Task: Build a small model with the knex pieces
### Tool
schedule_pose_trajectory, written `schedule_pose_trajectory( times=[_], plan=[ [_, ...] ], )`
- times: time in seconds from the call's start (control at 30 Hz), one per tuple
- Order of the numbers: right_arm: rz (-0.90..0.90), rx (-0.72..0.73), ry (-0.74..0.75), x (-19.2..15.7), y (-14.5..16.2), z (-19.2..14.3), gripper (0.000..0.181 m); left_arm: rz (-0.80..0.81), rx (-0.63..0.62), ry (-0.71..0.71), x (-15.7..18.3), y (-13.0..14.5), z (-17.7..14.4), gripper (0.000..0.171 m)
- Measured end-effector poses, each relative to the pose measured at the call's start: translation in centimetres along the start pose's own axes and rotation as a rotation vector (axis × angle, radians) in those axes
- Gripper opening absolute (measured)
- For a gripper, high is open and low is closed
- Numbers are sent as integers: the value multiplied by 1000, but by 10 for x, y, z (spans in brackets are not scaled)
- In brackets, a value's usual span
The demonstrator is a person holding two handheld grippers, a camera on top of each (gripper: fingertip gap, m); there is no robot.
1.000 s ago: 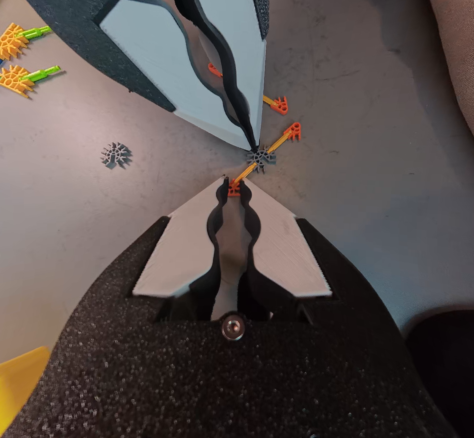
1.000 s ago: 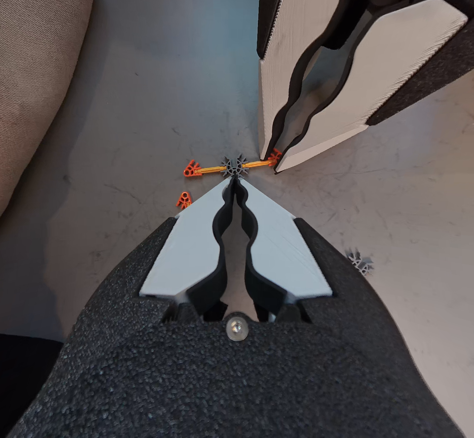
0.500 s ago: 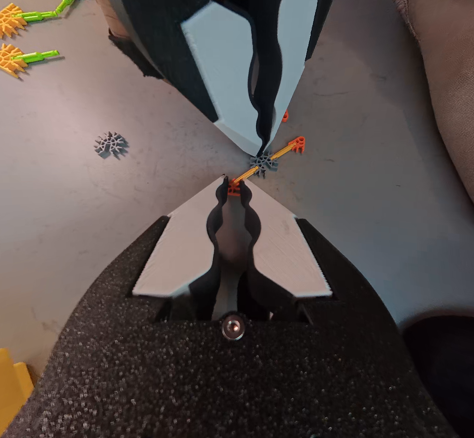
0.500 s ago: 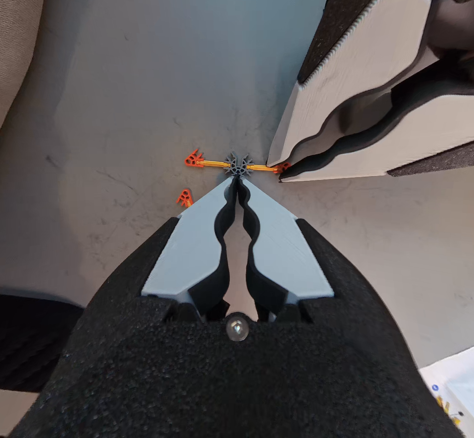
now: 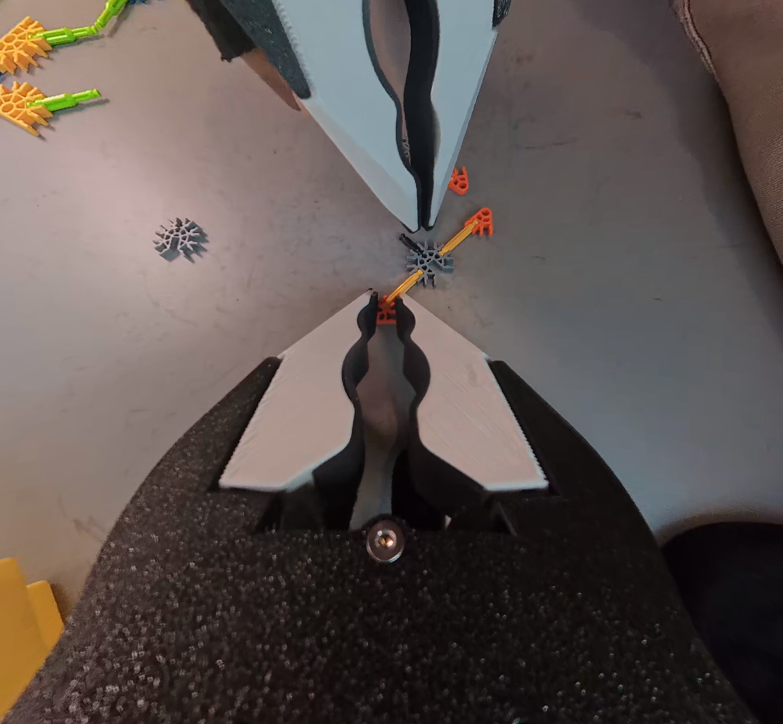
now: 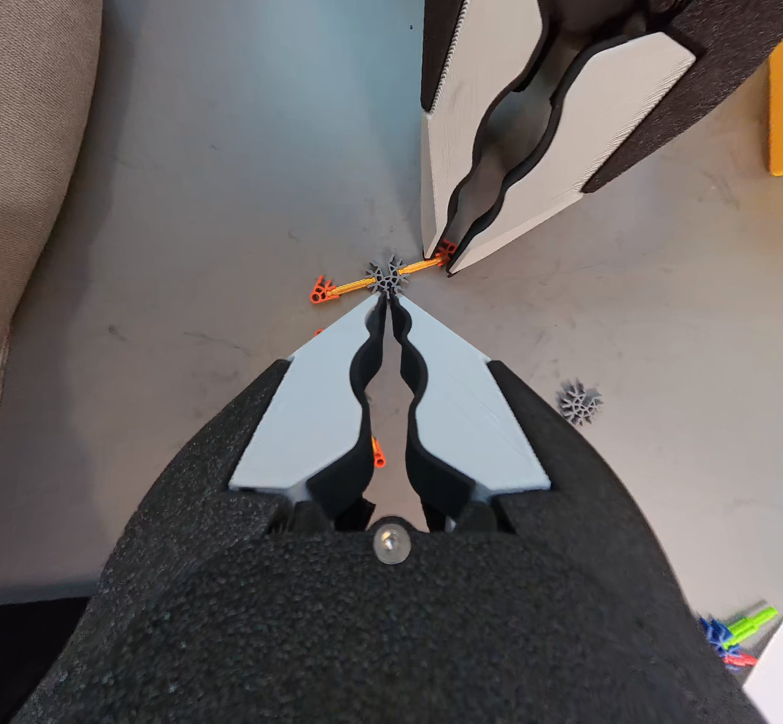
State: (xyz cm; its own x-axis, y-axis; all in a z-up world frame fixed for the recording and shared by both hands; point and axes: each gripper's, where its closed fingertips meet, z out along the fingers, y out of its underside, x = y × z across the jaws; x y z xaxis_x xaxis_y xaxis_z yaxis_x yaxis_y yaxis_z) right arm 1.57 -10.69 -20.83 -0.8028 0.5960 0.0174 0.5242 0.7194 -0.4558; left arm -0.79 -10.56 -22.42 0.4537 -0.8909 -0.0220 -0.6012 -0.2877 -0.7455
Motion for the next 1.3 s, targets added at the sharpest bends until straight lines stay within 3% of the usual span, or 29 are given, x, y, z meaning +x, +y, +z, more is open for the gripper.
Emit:
schedule_pose_trajectory(
  times=[0.27, 0.47, 0.63, 0.73, 0.83, 0.93, 1.03, 1.1, 1.3],
  plan=[
    [76, -81, -57, 1, 7, 13, 0, -3, 1, -2, 1, 0, 0, 8],
    [31, -169, 10, 2, 7, 14, 0, -2, -4, 3, 2, 0, 0, 8],
    [70, -26, 200, 19, 9, 5, 0, -11, -42, 5, 6, 4, -4, 7],
    [245, 170, 243, 21, 7, -20, 8, -32, -75, 57, 17, 7, -9, 10],
    [340, 169, 325, 18, 40, -39, 19, -88, -42, 97, 25, 2, -16, 15],
    [398, 178, 303, -4, 63, -40, 25, -124, -12, 39, 19, -2, -19, 21],
    [393, 197, 291, -19, 70, -35, 31, -162, -67, 2, 19, 4, -11, 24],
    [359, 204, 292, -21, 70, -31, 32, -176, -101, -55, 15, 6, -8, 8],
    [241, 188, 183, -17, 55, -16, 32, -459, -165, -230, 9, 2, -3, 3]
  ],
)
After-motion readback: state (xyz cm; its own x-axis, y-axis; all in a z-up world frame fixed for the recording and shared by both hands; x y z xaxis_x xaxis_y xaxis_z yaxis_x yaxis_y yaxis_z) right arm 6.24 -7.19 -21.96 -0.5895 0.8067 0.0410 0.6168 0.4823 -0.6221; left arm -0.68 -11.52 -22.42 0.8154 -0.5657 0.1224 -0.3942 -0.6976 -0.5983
